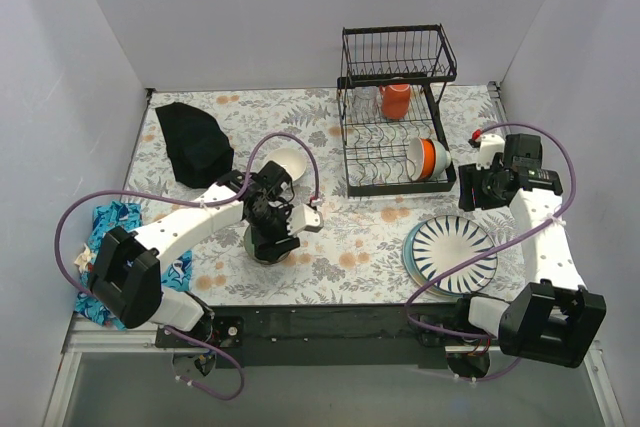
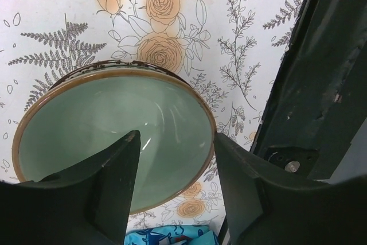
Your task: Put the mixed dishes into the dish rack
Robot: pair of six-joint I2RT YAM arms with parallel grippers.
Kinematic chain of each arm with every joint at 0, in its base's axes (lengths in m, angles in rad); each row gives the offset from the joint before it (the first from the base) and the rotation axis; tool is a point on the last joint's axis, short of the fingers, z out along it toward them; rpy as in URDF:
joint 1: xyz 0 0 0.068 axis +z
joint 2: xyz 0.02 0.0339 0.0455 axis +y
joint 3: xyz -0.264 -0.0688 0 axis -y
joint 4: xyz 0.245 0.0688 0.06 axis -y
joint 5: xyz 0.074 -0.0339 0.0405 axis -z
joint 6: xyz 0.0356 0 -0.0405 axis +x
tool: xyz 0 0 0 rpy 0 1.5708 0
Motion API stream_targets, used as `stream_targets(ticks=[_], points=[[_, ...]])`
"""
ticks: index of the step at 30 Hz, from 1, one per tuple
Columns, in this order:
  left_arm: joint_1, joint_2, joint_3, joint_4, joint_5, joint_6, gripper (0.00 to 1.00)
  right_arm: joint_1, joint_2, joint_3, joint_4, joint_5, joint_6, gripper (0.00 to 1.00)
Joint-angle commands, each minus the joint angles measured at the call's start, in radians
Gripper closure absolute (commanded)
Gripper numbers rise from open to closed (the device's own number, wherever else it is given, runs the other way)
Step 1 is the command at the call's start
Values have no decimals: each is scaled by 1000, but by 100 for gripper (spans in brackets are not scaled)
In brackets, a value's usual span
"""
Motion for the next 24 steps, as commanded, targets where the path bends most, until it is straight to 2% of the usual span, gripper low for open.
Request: stream_targets(ticks=[1,9,16,21,24], points=[[-22,-8,43,-30,29,-10,47,2,-56,-36,6,-6,4,37],[-33,9,118,-82,58,-102,43,2,-87,-73,18,-6,12,36],[-39,102,98,-47,66,-202,44,3,-78,-57,15,-5,14,36],[-47,147,106,4,73,-269,48,2,-82,-62,15,9,12,36],[-49,161,113,10,66,-298,56,2,-91,-76,18,11,10,36]])
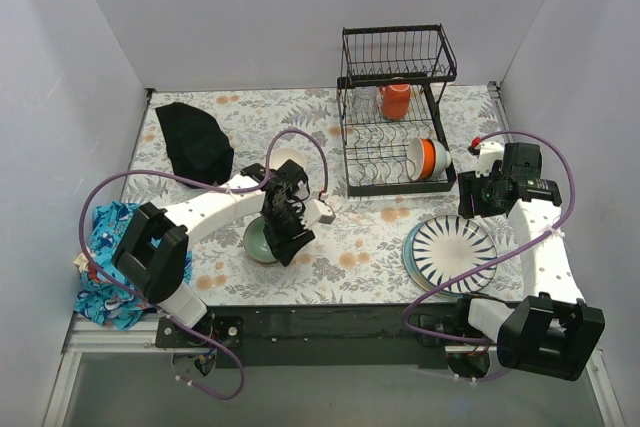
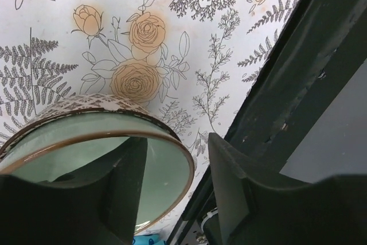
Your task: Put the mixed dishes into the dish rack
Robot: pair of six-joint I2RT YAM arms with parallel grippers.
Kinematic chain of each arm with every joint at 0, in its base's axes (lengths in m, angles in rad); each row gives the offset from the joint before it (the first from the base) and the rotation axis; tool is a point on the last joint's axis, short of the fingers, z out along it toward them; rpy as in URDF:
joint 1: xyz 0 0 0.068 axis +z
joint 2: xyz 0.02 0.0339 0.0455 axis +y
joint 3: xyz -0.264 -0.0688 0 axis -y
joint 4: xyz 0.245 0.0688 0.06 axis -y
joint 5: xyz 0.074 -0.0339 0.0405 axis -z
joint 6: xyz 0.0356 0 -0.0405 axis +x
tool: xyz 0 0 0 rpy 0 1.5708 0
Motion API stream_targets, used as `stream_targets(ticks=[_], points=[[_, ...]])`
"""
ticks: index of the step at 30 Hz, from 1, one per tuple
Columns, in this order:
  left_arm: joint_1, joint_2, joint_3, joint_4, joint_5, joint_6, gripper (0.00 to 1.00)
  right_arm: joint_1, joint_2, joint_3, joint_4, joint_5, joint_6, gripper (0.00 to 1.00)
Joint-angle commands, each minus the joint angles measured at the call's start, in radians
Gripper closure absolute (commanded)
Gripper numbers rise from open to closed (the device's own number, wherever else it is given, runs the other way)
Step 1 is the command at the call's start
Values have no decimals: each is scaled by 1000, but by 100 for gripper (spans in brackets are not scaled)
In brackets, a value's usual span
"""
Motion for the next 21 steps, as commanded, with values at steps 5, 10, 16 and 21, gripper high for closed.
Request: stream_targets(ticks=[5,10,16,21], points=[[-8,-13,86,-42,68,-84,87,3,-25,-8,21,8,10,36],[-8,-42,74,-73,71,-74,96,3,-17,-14,28,6,16,36],[-8,-97,90,-140,27,-54,100,2,-8,-13,31,5,22,36],[-7,-154,159,-193,-39,-41,100,2,-5,-16,36,2,27,36]])
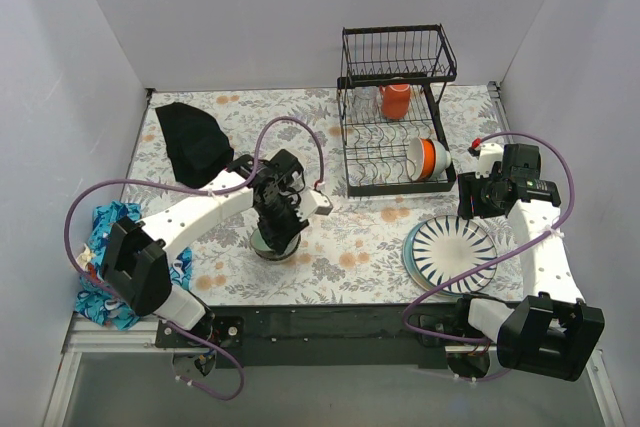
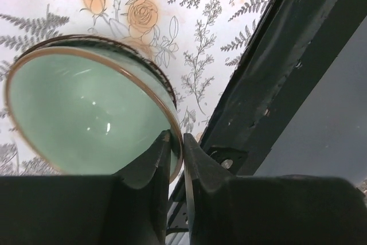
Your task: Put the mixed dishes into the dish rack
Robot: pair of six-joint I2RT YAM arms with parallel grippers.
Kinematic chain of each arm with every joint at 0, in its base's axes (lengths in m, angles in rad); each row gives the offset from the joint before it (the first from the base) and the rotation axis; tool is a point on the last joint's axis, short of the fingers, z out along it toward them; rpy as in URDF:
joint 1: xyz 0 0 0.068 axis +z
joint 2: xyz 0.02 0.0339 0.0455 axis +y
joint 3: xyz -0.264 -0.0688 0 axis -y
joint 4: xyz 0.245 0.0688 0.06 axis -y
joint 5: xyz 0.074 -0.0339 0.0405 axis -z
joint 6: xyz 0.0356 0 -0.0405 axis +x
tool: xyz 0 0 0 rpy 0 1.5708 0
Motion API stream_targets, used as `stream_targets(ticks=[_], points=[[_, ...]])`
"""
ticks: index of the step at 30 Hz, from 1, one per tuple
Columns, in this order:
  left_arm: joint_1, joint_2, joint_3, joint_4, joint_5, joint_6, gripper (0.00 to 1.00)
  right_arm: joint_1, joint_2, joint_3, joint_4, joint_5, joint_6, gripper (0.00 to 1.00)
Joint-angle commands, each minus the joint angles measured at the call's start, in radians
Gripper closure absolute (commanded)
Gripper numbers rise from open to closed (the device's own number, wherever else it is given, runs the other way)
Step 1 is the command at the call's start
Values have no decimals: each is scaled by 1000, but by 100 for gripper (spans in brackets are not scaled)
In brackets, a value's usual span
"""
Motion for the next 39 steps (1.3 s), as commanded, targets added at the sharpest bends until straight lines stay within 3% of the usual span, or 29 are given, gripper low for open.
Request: stream_targets(ticks=[1,8,14,17,25,39], points=[[-4,-92,112,-87,-52,12,100,2,-2,-5,33,-2,13,36],[2,-88,303,-118,-199,18,100,2,1,-7,34,3,17,36],[62,-46,367,-87,-256,67,100,2,2,-8,37,6,16,36],[96,-51,334,-23,-314,111,100,3,2,-10,37,10,13,36],[338,-28,228,120,-325,213,100,2,-4,-13,42,20,11,36],[357,-26,-60,281,-270,219,100,2,5,-13,42,35,8,36]])
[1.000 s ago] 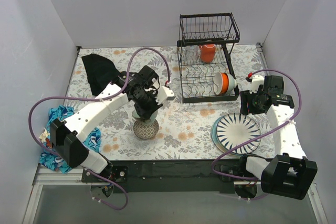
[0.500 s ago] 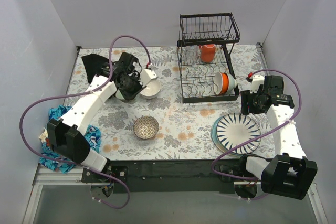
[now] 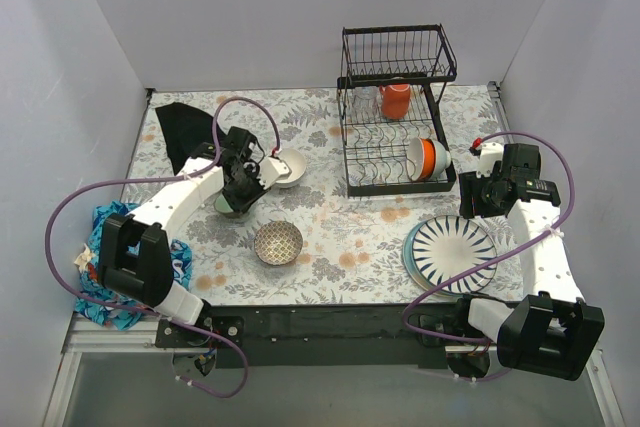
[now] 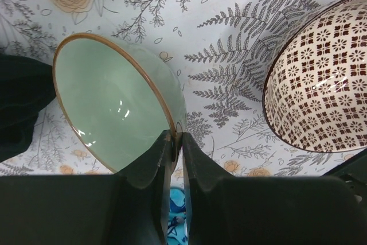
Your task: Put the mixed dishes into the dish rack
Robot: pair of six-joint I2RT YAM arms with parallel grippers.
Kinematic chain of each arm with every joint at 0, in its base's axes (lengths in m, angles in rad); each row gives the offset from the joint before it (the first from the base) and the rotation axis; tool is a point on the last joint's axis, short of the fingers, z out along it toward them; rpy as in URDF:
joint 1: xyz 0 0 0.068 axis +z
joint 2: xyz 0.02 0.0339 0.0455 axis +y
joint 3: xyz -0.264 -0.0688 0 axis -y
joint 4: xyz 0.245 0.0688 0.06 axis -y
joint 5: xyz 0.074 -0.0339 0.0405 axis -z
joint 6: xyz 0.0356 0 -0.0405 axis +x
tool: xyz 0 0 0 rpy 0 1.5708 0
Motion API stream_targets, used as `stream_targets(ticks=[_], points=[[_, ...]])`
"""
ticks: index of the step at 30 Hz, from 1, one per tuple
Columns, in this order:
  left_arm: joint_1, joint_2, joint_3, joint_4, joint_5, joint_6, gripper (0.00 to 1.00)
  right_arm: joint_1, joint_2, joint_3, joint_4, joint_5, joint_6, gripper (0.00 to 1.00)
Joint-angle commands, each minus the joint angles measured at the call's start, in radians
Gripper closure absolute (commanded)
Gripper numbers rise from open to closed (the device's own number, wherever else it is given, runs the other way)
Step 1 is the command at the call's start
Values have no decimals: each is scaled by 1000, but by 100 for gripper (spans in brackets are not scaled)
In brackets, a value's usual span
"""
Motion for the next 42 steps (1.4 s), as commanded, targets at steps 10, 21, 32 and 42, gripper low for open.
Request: stream_targets(ticks=[10,21,32,42], points=[[1,-55,-172,174,-7,-23,95,1,11,-18,38,12,3,36],[-1,-49,-211,238,-50,-57,90,1,18,-8,41,24,5,36],[-22,-19,294,-36,287,-128,100,0,14,-13,37,44,5,36],[-249,213,515,371,732,-471,100,0,61,38,28,106,-21,37]])
